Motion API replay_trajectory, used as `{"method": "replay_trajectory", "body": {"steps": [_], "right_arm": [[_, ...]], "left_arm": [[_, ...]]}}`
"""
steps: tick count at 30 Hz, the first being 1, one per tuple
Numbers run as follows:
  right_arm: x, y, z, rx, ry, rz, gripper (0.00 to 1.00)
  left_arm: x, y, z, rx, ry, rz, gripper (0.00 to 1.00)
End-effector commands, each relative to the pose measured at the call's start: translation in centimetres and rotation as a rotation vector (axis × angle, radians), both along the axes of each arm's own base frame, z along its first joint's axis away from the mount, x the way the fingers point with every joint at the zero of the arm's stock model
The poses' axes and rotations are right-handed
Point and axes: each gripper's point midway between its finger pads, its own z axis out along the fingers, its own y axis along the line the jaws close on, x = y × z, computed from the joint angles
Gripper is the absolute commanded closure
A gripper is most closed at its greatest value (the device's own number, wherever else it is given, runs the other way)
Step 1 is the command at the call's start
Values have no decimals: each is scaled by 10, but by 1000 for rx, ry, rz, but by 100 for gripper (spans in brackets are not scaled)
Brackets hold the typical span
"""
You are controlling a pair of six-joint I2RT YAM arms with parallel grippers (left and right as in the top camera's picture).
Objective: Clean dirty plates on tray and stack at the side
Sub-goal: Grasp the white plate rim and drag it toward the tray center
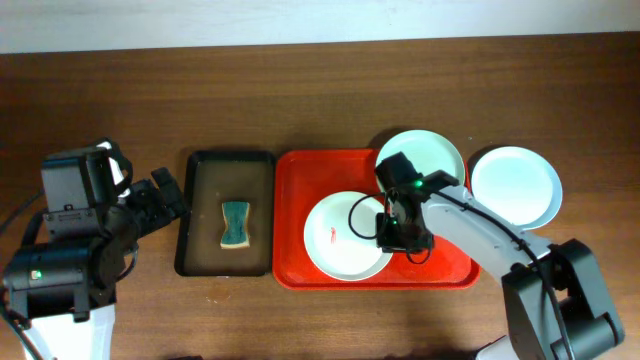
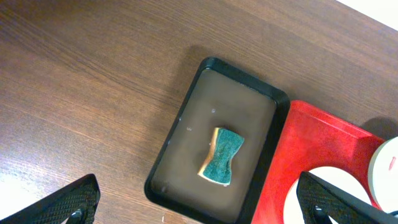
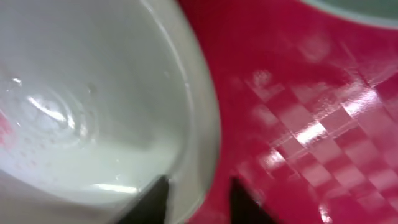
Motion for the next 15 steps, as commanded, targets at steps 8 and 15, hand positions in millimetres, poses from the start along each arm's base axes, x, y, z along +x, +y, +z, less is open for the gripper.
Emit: {"method": "replay_trajectory", "body": {"steps": [8, 15], "right_arm": [[26, 13, 2, 35, -127, 2, 2], [26, 13, 2, 35, -127, 2, 2]], "left_arm": [[-1, 3, 3, 3, -10, 19, 1], [-1, 3, 3, 3, -10, 19, 1]]}}
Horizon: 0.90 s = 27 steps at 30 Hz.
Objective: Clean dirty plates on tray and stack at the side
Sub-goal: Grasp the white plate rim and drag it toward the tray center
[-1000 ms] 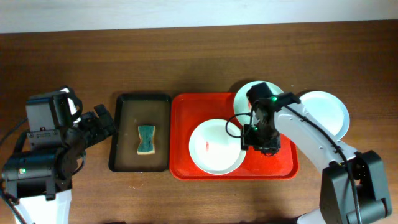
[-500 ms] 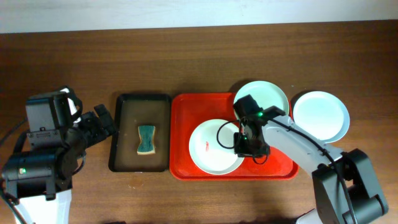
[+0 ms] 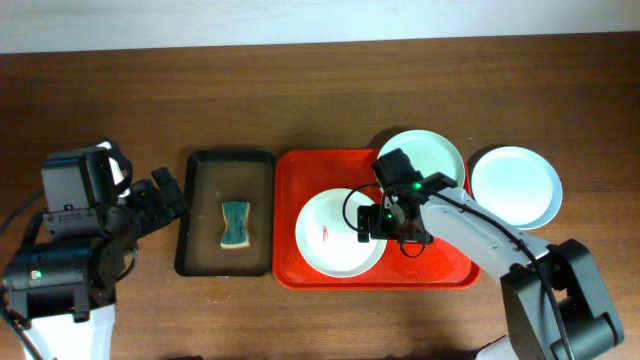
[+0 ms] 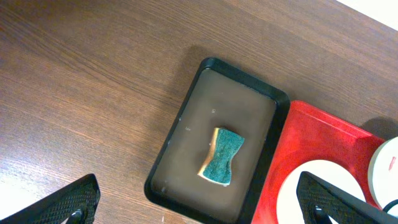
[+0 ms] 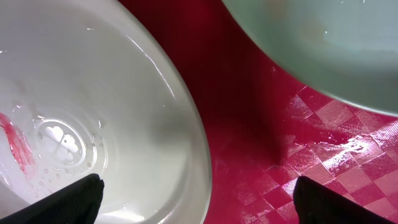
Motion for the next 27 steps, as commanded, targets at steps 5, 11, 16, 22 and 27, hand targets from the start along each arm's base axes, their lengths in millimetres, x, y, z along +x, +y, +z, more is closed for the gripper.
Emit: {"method": "replay_trajectory", "body": {"steps": [5, 11, 16, 22, 27], "right_arm": [[0, 0, 1, -7, -12, 1, 1], [0, 0, 1, -7, -12, 1, 1], [0, 0, 1, -7, -12, 1, 1], [0, 0, 1, -7, -12, 1, 2], [-4, 10, 3, 47, 12, 9, 2]], "left_arm": [[-1, 3, 3, 4, -11, 19, 1], [-1, 3, 3, 4, -11, 19, 1], [-1, 3, 3, 4, -11, 19, 1], [-5, 3, 0, 2, 11, 19, 1], [-4, 2, 0, -1, 6, 17, 1]]}}
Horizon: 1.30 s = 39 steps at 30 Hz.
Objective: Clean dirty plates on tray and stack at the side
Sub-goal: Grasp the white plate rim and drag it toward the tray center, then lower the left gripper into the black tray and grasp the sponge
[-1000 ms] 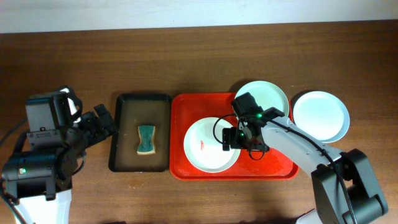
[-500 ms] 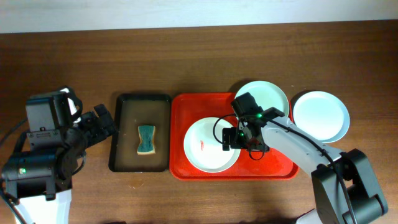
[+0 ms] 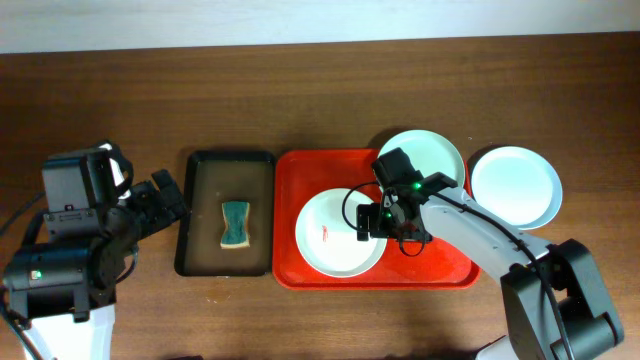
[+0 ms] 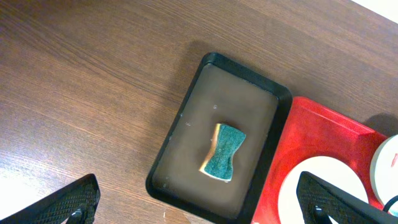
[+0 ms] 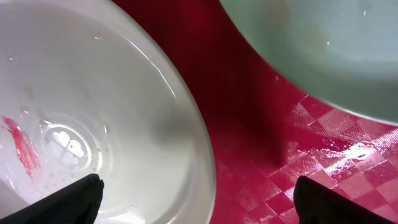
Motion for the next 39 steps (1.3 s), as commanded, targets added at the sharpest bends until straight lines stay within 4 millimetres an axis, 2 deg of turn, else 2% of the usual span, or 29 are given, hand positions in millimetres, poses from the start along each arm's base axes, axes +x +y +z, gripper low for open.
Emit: {"method": "replay_trajectory", "body": {"steps": [1, 3, 4, 5, 6, 8, 9, 10, 13, 14, 15, 16, 17, 18, 19, 20, 21, 24, 26, 28, 31, 35, 39], "right_arm": [[-12, 9, 2, 49, 45, 13, 2], [-12, 8, 2, 50, 50, 10, 2], [-14, 10, 2, 57, 58, 11, 18], [-15, 12, 3, 72, 64, 13, 59], [-17, 15, 3, 91, 75, 16, 78], [-19, 16, 3, 93, 83, 19, 78], [-19, 16, 3, 93, 83, 18, 81], [-19, 16, 3, 93, 82, 18, 83], [-18, 16, 4, 94, 79, 18, 83], [-18, 16, 4, 96, 76, 18, 82], [-17, 17, 4, 97, 75, 18, 74], [-17, 17, 4, 97, 76, 19, 72], [-18, 17, 4, 97, 76, 19, 67], [-18, 18, 4, 104, 78, 20, 64], [-17, 18, 4, 105, 75, 21, 65], [-16, 19, 4, 106, 71, 20, 65], [-15, 19, 4, 108, 67, 21, 66], [-15, 18, 4, 104, 66, 20, 66], [-14, 19, 4, 107, 60, 21, 66], [-13, 19, 5, 107, 59, 20, 66], [-14, 19, 5, 107, 59, 21, 66], [-14, 19, 5, 107, 60, 21, 66], [-14, 19, 5, 107, 60, 21, 66]], "left_arm": [[-2, 2, 2, -1, -7, 16, 1], [-15, -3, -8, -27, 61, 2, 1], [-20, -9, -12, -50, 87, -13, 1], [-26, -11, -19, -61, 124, -18, 1], [-32, -11, -27, -61, 159, -15, 1], [-37, -12, -42, -55, 204, -35, 4], [-36, -13, -53, -51, 221, -51, 16], [-35, -16, -63, -50, 233, -63, 24], [-30, -33, -99, -68, 289, -131, 26], [-27, -42, -110, -80, 302, -162, 23], [-20, -53, -121, -94, 309, -202, 7], [-19, -58, -127, -96, 328, -219, 6], [-17, -60, -131, -95, 343, -229, 0], [-12, -65, -133, -92, 334, -281, 16], [-3, -73, -139, -61, 325, -354, 40], [1, -78, -145, -58, 338, -368, 54], [2, -87, -157, -54, 382, -396, 58], [11, -89, -198, -7, 513, -401, 48], [22, -84, -217, 24, 557, -383, 50], [31, -86, -225, 25, 550, -379, 55], [45, -83, -234, 52, 520, -370, 70], [59, -84, -237, 62, 474, -366, 69], [51, -78, -259, 85, 550, -357, 72]]}}
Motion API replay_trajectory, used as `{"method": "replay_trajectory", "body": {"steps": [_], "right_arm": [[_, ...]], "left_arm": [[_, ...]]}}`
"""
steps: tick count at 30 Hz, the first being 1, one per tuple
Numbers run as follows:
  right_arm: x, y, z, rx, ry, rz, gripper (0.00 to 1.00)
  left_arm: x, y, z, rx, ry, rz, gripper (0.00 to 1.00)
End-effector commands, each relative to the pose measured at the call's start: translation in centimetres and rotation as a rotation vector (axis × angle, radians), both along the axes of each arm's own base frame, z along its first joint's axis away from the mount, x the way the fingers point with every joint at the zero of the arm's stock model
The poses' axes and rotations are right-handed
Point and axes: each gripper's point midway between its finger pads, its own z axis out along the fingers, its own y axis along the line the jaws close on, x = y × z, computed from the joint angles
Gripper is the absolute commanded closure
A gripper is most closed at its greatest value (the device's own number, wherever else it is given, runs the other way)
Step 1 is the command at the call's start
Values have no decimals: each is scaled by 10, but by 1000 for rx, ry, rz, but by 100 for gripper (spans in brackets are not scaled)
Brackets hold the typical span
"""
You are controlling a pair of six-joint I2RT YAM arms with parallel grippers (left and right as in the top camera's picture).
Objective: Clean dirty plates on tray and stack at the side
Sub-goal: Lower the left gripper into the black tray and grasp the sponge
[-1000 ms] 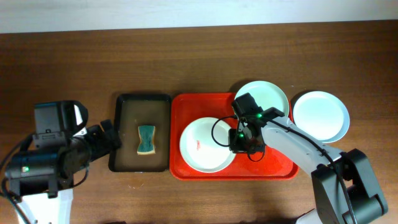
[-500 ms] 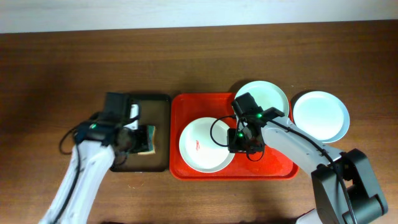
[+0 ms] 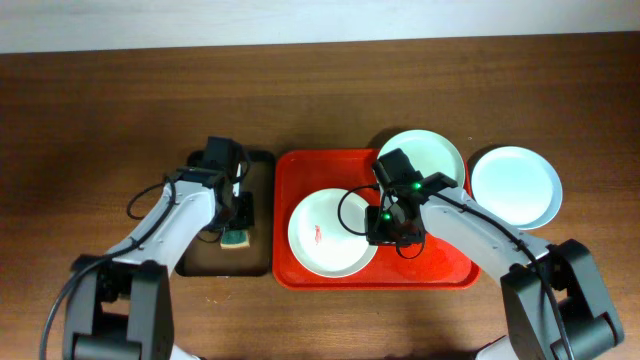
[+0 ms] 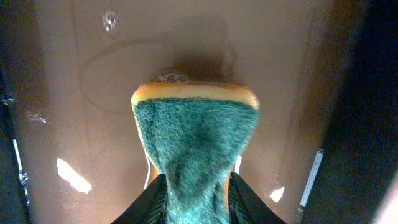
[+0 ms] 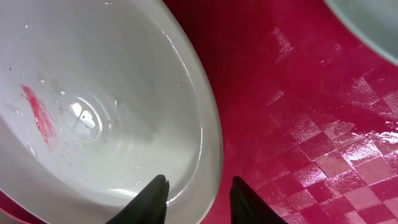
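A white plate (image 3: 325,235) with a red smear (image 5: 38,112) lies on the red tray (image 3: 440,268). My right gripper (image 3: 384,228) is shut on its right rim, one finger inside the plate (image 5: 93,137) and one outside (image 5: 200,194). A second white plate (image 3: 425,155) rests at the tray's far right corner. In the black tray (image 3: 258,258) of brownish water lies a green and yellow sponge (image 4: 196,134). My left gripper (image 3: 237,220) is down in that tray, shut on the sponge's narrow waist (image 4: 196,190).
A clean white plate (image 3: 515,185) sits on the wooden table (image 3: 300,90) to the right of the red tray. The black tray's wall (image 4: 354,112) stands close to the right of the left gripper.
My left arm has moved from the table's left edge into the black tray and shut on the sponge. My right gripper, then open beside the plate's rim, has shut on it. The plate sits slightly further left.
At first my right gripper was shut on the smeared plate's rim while the left arm rested open at the far left. Then the right gripper stood open, the plate shifted left. Now both are shut, right on the plate rim, left on the sponge.
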Motion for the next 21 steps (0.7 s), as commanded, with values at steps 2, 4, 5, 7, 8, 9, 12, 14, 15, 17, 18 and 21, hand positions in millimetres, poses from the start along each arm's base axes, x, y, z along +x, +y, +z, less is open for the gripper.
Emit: {"method": "replay_trajectory", "body": {"steps": [2, 4, 5, 7, 8, 9, 12, 14, 15, 17, 18, 21], "right_arm": [[-1, 2, 2, 4, -6, 3, 61], [-1, 2, 2, 4, -6, 2, 52], [-1, 2, 2, 4, -6, 2, 48], [-1, 2, 2, 4, -6, 2, 46], [-1, 2, 2, 4, -5, 2, 47], [-1, 2, 2, 5, -4, 2, 59], [-5, 0, -2, -1, 6, 2, 73], [-6, 0, -6, 2, 1, 2, 65], [-4, 1, -9, 5, -6, 0, 63], [-3, 1, -11, 7, -6, -5, 70], [-3, 1, -11, 7, -6, -5, 82], [-3, 1, -11, 7, -7, -5, 96]], "left_arm": [[-2, 6, -19, 44, 56, -1, 80], [-2, 6, -19, 42, 57, -1, 100], [-2, 5, -19, 36, 58, -2, 100], [1, 5, -8, 33, 41, -1, 100], [5, 4, 3, 28, 18, -1, 100], [9, 3, 17, 20, -23, -1, 100], [11, 3, 56, 1, -131, 1, 100], [10, 3, 74, -10, -181, 1, 100], [8, 3, 76, -8, -180, 2, 100], [3, 4, 66, -1, -143, 1, 100], [0, 5, 54, 5, -110, 1, 100], [-6, 6, 17, 23, -15, -1, 100]]}}
